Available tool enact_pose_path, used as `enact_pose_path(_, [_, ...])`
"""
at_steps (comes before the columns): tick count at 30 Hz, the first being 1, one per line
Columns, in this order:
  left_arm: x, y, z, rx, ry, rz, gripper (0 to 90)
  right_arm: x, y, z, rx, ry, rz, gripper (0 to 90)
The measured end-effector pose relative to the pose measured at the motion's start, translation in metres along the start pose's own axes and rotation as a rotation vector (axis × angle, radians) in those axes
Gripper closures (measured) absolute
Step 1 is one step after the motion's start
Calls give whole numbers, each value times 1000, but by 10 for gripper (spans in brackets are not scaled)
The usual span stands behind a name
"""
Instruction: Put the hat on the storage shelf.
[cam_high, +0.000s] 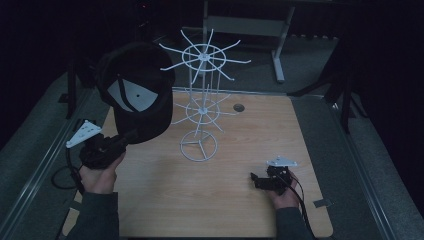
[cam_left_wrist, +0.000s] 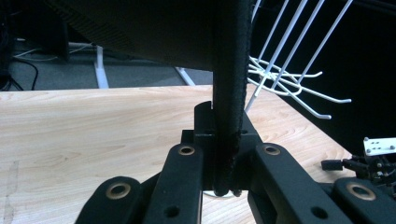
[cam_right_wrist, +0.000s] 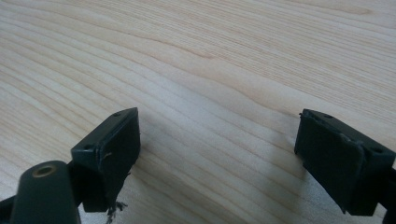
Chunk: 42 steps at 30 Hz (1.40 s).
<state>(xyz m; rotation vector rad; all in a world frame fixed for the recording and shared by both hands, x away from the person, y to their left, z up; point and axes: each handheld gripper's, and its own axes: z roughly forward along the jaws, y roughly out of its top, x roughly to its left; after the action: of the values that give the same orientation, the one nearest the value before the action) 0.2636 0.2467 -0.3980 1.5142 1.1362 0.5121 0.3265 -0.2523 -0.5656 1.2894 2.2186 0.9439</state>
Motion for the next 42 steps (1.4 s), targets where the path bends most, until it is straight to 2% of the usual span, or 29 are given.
enact_pose_path(15, [-1,4,4,-10,-1,-13,860,0,0,0,0,0,1,140])
enact_pose_path(42, [-9,10,6,-18,8,21,859,0,0,0,1,0,0,139])
